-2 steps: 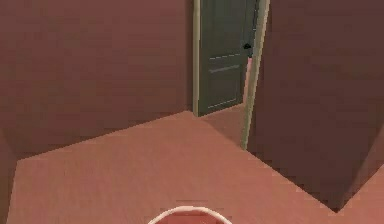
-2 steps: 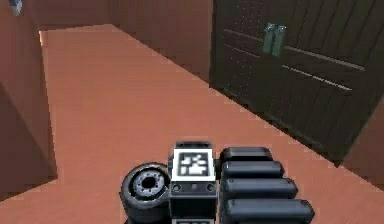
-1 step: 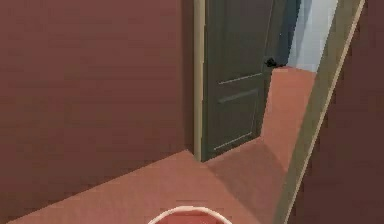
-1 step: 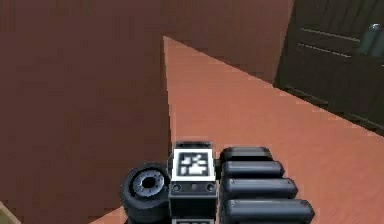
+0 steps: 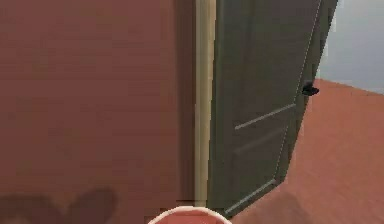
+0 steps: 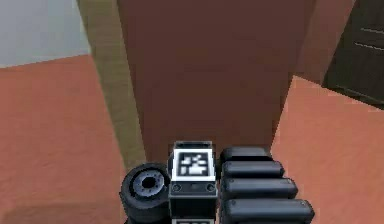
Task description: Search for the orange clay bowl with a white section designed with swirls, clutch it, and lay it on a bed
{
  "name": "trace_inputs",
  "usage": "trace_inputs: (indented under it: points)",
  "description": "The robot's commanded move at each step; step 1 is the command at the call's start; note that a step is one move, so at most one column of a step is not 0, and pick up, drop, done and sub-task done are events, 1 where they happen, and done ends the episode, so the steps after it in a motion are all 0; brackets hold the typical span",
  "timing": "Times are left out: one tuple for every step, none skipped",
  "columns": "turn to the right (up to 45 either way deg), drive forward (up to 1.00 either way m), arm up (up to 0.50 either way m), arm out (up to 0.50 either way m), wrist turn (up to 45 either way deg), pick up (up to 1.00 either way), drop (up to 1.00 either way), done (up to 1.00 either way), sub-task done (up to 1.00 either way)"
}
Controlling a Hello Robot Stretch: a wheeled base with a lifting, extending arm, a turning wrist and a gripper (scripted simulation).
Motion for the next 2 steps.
trace_inputs:
  points:
    - [36.0, 0.00, 0.00, 0.00, 0.0, 0.00, 0.00, 0.00, 0.00]
    - [0.0, 0.80, 0.00, 0.00, 0.0, 0.00, 0.00, 0.00, 0.00]
